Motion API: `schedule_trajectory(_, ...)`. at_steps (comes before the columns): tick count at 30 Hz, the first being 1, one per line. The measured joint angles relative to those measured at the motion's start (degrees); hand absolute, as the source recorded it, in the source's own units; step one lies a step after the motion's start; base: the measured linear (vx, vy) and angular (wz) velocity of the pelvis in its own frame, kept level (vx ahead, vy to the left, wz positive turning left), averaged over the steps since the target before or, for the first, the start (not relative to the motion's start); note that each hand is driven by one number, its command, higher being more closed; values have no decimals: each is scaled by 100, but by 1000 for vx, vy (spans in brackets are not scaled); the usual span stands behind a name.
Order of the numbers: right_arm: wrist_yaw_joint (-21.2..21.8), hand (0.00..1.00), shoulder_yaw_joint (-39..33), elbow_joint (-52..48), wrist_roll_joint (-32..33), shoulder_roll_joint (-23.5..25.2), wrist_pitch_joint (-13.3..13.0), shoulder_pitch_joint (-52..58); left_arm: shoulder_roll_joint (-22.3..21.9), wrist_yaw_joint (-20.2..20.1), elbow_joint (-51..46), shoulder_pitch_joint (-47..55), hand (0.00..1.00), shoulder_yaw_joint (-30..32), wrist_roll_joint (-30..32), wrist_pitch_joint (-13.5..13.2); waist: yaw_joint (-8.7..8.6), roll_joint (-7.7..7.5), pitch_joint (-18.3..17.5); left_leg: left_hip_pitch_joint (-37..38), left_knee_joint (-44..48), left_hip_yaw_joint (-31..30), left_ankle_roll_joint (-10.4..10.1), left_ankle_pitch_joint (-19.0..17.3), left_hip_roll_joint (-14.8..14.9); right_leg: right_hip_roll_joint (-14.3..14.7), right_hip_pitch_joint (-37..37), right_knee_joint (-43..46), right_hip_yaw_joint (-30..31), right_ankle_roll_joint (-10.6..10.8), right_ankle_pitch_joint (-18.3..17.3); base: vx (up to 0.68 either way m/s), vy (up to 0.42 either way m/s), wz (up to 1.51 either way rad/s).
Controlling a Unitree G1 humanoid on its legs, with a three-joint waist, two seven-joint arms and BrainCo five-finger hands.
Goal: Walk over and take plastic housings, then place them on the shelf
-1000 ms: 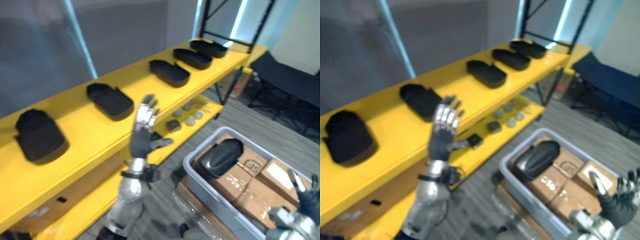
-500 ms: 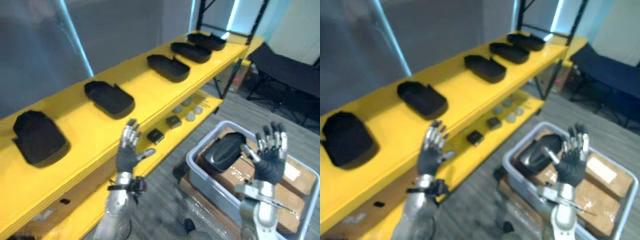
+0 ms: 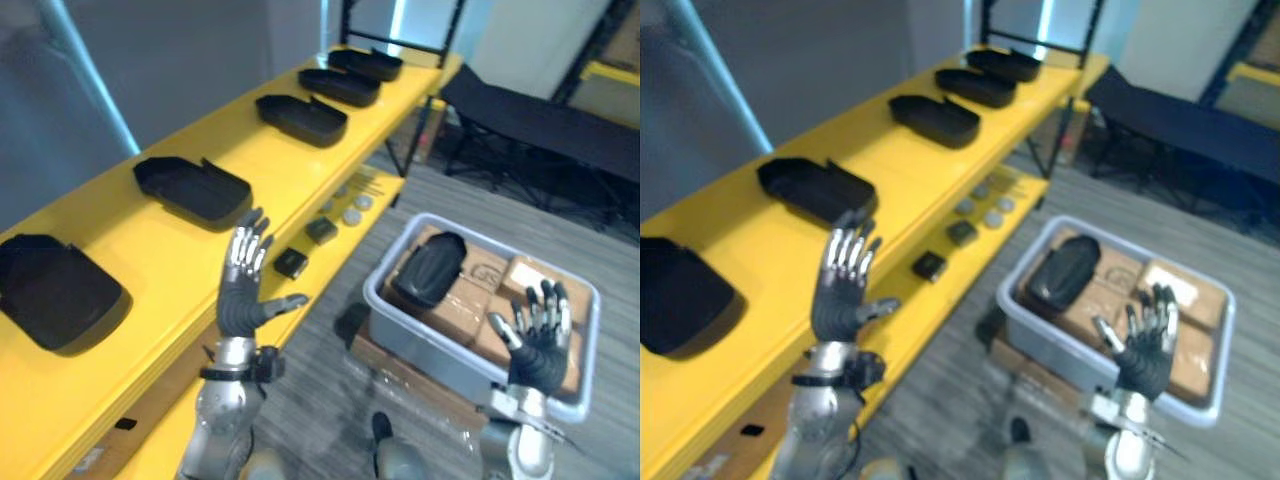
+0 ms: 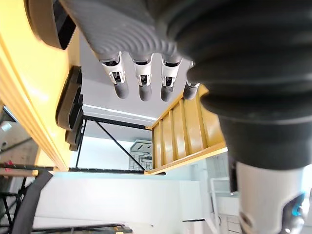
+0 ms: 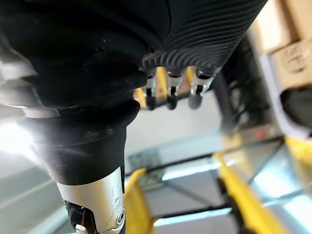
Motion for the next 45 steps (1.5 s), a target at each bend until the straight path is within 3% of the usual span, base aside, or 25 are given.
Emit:
schedule_trajectory(2,61,0,101,575,97,-54,147,-597,11,-58,116,186,0,345,-20,58,78,-14,-24,46,-178,218,-107,188,80,-254,23,447,-495,-109,-213,-58,-83,-70)
schedule_trajectory(4,-25,0,173,1015,-109,-70,426,-914,25,-142,221,279,0,519,-22,126,200,-130,-80,-75,-281,279,-244,345,33,-315,165,-12,-793,89,-245,-39,-148,-47)
schedule_trajectory(5,-100,0,204,1127,-224,-127,604,-1009,-29,-149,290,318,0,522,-21,136,236,-122,-105,-226,-482,118,-284,474,-86,-211,286,-700,-864,344,-210,-62,-166,-34)
schedule_trajectory(7,-262,0,204,1402,-506,-350,859,-1172,-156,-177,313,403,0,440,-147,132,242,105,-125,-461,-986,-307,-252,793,-273,132,487,-2125,-838,363,541,-47,-134,-45)
schedule_trajectory(9,-355,0,99,1521,-577,-423,881,-1144,-208,-101,319,380,0,476,-135,115,176,93,-117,-458,-1205,-278,-317,959,-278,275,722,-2964,-791,298,1062,-27,-105,-35)
schedule_trajectory(10,-365,0,-86,1522,-588,-434,880,-1121,-254,-21,342,389,0,459,-163,109,148,87,-107,-449,-1252,-281,-339,992,-272,320,727,-3089,-728,264,1159,-35,-90,-23)
schedule_trajectory(16,-413,0,-743,1617,-595,-521,1058,-1067,-324,8,447,363,0,375,-365,-148,-31,94,11,-368,-1345,-427,-357,1008,-345,322,683,-3088,-576,241,1205,-29,-13,-16)
schedule_trajectory(21,-950,0,-844,2688,-797,-627,1367,-1879,-296,-34,634,145,0,54,-149,-169,-26,99,282,-447,-1418,-596,-231,1089,-605,107,657,-3089,-655,304,1256,-83,48,13)
schedule_trajectory(23,-1249,0,-974,3492,-736,-922,1548,-2732,-151,-78,867,-79,0,-181,172,-130,41,103,453,-570,-1425,-658,-143,1148,-748,-28,553,-3090,-669,349,1305,-140,70,21)
schedule_trajectory(25,-1693,0,-1036,5022,-486,-1623,1785,-4332,41,-233,1346,-445,0,-666,413,23,132,209,816,-853,-1338,-809,-38,1242,-956,-224,416,-3089,-814,444,1481,-165,94,39)
schedule_trajectory(29,-1946,0,-875,6689,-250,-2284,1835,-5944,55,-233,2225,-646,0,-1262,572,191,339,377,1138,-1282,-1082,-1132,1,1260,-1120,-356,254,-3086,-981,502,1602,-104,77,32)
schedule_trajectory(34,-2134,0,-562,7499,-34,-2592,1835,-6900,116,-129,3263,-713,0,-1809,766,145,578,489,1231,-1708,-860,-1476,41,1239,-1183,-367,50,-3044,-1197,488,1630,-61,28,24)
schedule_trajectory(35,-2186,0,-490,7672,-16,-2695,1847,-7156,113,-115,3484,-734,0,-1927,766,139,599,580,1286,-1774,-794,-1565,41,1237,-1195,-370,53,-3003,-1292,487,1630,-61,27,19)
schedule_trajectory(39,-2194,0,-230,8100,-37,-3097,2016,-7821,84,105,3837,-690,0,-2246,763,-120,803,719,1363,-1981,-724,-1635,79,1263,-1256,-433,-110,-2902,-1392,485,1627,-68,34,14)
schedule_trajectory(43,-2225,0,-236,8534,-74,-3215,2320,-8051,-16,300,4028,-689,0,-2281,718,-307,838,769,1405,-2078,-663,-1742,96,1277,-1287,-456,-125,-2840,-1549,436,1592,-49,25,15)
schedule_trajectory(45,-2372,0,-245,8728,-73,-3280,2634,-8230,-22,368,4167,-694,0,-2312,718,-377,843,847,1442,-2130,-619,-1801,97,1276,-1290,-456,-141,-2788,-1600,385,1553,-47,26,10)
